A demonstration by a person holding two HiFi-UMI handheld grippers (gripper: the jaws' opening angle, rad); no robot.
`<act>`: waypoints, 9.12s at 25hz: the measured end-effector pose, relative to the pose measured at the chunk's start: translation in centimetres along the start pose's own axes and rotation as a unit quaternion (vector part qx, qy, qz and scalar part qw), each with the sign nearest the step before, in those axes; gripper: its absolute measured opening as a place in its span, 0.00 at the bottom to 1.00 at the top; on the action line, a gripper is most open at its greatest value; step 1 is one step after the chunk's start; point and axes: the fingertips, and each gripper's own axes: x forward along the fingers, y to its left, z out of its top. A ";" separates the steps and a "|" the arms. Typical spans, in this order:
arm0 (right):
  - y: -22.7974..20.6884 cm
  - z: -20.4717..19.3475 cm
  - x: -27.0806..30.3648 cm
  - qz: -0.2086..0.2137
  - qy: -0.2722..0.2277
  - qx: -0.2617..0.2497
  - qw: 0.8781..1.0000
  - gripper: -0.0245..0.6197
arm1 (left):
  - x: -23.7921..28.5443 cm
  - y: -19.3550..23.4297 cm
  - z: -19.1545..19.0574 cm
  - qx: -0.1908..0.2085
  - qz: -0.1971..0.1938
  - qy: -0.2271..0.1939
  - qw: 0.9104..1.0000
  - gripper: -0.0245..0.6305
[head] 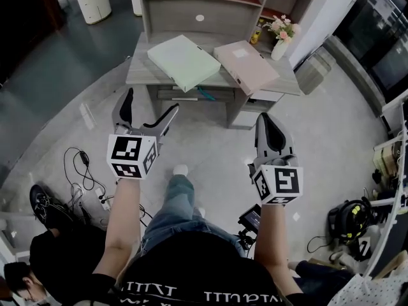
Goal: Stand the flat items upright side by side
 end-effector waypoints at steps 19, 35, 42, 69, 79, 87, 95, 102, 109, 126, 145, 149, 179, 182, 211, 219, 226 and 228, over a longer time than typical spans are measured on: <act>-6.5 -2.7 22.7 -0.026 0.027 -0.009 0.999 0.06 | 21.7 13.1 -4.2 -0.041 0.017 0.025 0.999 0.81; -8.8 -4.6 36.7 -0.029 0.049 -0.013 0.998 0.06 | 34.0 20.8 -9.5 -0.087 0.026 0.083 0.992 0.81; -9.6 -7.1 37.7 -0.021 0.076 -0.004 0.997 0.06 | 34.9 20.6 -15.3 -0.152 0.047 0.153 0.975 0.81; -9.6 -11.5 42.0 0.060 0.128 0.007 0.990 0.06 | 30.0 18.6 -34.0 -0.378 0.203 0.350 0.833 0.82; -7.9 -12.4 42.3 0.084 0.134 0.011 0.987 0.06 | 27.1 16.9 -34.6 -0.430 0.187 0.336 0.817 0.82; -7.7 -12.9 42.1 0.093 0.141 0.006 0.986 0.06 | 27.7 12.4 -35.8 -0.555 0.077 0.292 0.775 0.81; -9.3 -13.7 41.5 0.086 0.153 0.002 0.985 0.06 | 30.7 7.6 -35.2 -0.690 -0.013 0.214 0.692 0.59; -9.6 -13.2 42.5 0.094 0.142 0.004 0.985 0.06 | 29.7 8.7 -34.3 -0.673 0.001 0.255 0.694 0.54; -9.3 -12.5 44.4 0.109 0.122 0.017 0.986 0.06 | 29.2 12.9 -32.0 -0.607 0.020 0.342 0.718 0.54; -12.6 -10.3 46.8 0.092 0.081 0.068 0.990 0.06 | 33.4 21.8 -23.1 -0.286 -0.024 0.549 0.785 0.54; -17.1 -11.3 46.5 0.064 0.080 0.091 0.990 0.06 | 37.4 17.0 -17.4 0.089 -0.062 0.597 0.795 0.57; -17.8 -11.2 46.5 0.066 0.076 0.097 0.990 0.06 | 37.5 16.1 -17.7 0.114 -0.081 0.597 0.790 0.63; -28.7 -13.0 43.5 0.018 0.079 0.098 0.992 0.06 | 45.5 15.0 -20.6 0.072 -0.097 0.674 0.729 0.53; -29.0 -13.2 43.5 0.023 0.080 0.098 0.992 0.06 | 45.3 14.6 -20.1 0.068 -0.083 0.656 0.747 0.51; -19.7 -13.5 43.6 0.077 0.094 0.100 0.988 0.06 | 38.4 19.3 -14.0 -0.016 0.124 0.217 0.968 0.50; -19.1 -13.5 43.3 0.069 0.099 0.098 0.988 0.06 | 37.5 21.2 -16.3 -0.019 0.176 0.214 0.961 0.50; -20.3 -13.7 43.7 0.068 0.103 0.088 0.988 0.06 | 38.5 23.1 -20.6 -0.072 0.205 0.247 0.944 0.51; -20.9 -13.7 44.0 0.069 0.104 0.084 0.989 0.06 | 39.1 23.5 -21.1 -0.075 0.214 0.247 0.942 0.51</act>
